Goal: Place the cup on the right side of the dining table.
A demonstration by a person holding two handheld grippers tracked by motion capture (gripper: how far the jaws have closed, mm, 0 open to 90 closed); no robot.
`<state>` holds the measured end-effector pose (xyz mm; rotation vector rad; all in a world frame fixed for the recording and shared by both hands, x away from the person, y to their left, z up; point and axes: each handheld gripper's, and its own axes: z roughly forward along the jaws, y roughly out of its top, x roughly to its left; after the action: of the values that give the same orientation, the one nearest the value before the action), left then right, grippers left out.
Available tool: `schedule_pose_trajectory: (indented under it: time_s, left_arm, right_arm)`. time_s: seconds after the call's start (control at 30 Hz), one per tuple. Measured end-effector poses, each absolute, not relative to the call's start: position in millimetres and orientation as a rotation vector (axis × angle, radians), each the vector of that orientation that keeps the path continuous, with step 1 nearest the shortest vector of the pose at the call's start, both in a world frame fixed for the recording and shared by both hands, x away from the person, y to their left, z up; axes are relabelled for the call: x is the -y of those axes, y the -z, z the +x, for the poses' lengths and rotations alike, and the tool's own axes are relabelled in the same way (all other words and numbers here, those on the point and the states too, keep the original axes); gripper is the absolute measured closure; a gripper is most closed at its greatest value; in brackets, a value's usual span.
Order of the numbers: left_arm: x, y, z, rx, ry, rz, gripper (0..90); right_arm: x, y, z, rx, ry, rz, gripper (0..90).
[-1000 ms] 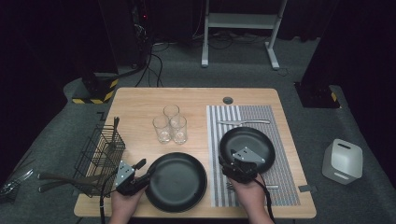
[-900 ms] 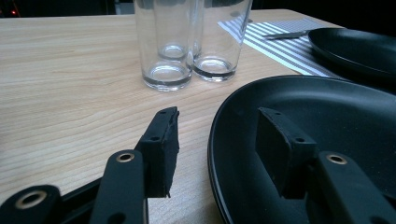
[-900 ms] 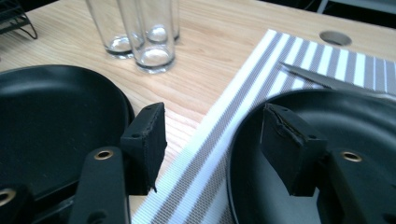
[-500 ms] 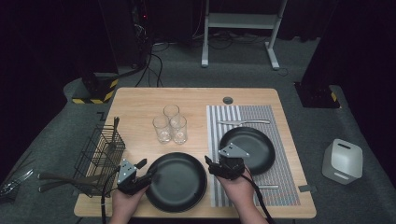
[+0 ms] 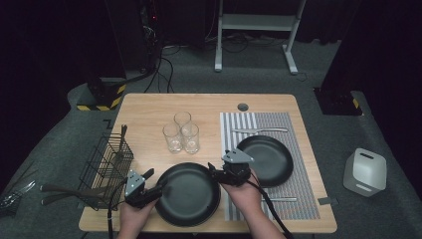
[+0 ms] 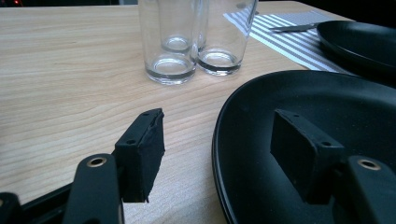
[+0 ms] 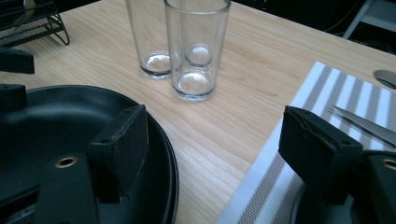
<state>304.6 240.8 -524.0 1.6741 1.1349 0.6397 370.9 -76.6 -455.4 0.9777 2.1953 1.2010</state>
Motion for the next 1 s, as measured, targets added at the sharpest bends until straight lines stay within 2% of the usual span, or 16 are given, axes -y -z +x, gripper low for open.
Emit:
schedule_pose_trajectory:
  time_s: [0.77, 1.0]
  left_arm:
    - [-242.4, 524.2, 303.9, -1.127, -0.616, 1.667, 36.9]
    - [-243.4, 524.3, 304.6, -1.126, -0.605, 1.664, 37.0]
  right_arm:
    - [24.6, 445.4, 410.6, -2.23, -1.246, 0.925, 22.9]
    - [12.1, 450.6, 426.3, -2.256, -1.223, 0.935, 19.3]
